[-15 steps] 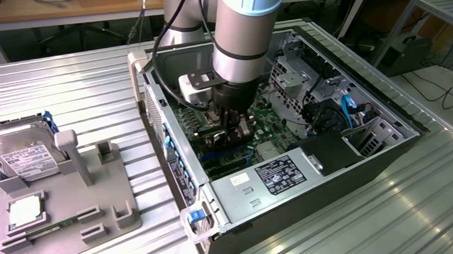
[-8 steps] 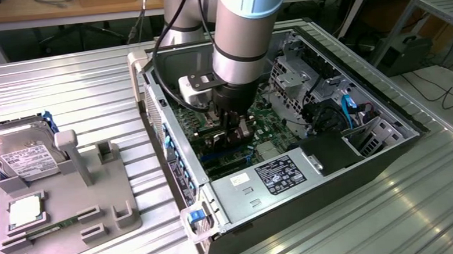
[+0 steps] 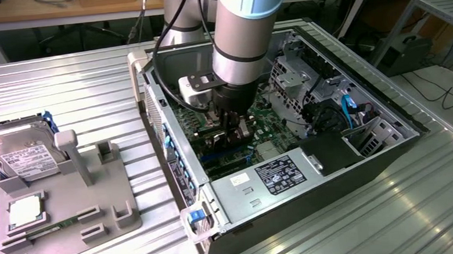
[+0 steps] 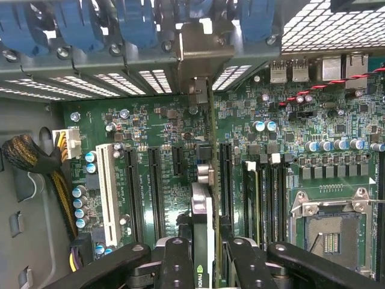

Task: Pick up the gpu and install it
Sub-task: 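Insert the gpu into the slot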

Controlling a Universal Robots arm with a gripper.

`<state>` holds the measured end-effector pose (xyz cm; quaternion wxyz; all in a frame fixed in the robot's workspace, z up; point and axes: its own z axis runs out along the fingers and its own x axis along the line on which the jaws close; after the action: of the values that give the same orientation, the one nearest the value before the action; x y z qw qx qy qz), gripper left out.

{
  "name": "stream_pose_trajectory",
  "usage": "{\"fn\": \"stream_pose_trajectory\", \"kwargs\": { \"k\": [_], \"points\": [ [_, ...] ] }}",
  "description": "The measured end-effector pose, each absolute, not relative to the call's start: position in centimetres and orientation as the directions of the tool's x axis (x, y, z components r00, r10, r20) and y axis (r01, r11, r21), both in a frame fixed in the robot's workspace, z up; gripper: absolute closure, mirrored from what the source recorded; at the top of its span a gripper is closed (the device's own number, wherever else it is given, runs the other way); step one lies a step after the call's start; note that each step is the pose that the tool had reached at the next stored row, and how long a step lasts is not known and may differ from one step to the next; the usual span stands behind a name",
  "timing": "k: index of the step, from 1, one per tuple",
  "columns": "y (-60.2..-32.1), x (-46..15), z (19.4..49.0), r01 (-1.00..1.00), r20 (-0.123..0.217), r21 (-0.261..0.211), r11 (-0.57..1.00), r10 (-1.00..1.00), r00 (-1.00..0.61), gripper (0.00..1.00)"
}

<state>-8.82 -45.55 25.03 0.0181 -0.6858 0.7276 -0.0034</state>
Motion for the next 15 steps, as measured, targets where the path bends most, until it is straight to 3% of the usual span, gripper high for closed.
{"fn": "stream_pose_trajectory", "kwargs": {
  "k": [15],
  "points": [
    [-45.55, -8.86, 25.03, -0.998, -0.022, -0.030, 0.059, -0.998, -0.059, 0.73]
  ]
}}
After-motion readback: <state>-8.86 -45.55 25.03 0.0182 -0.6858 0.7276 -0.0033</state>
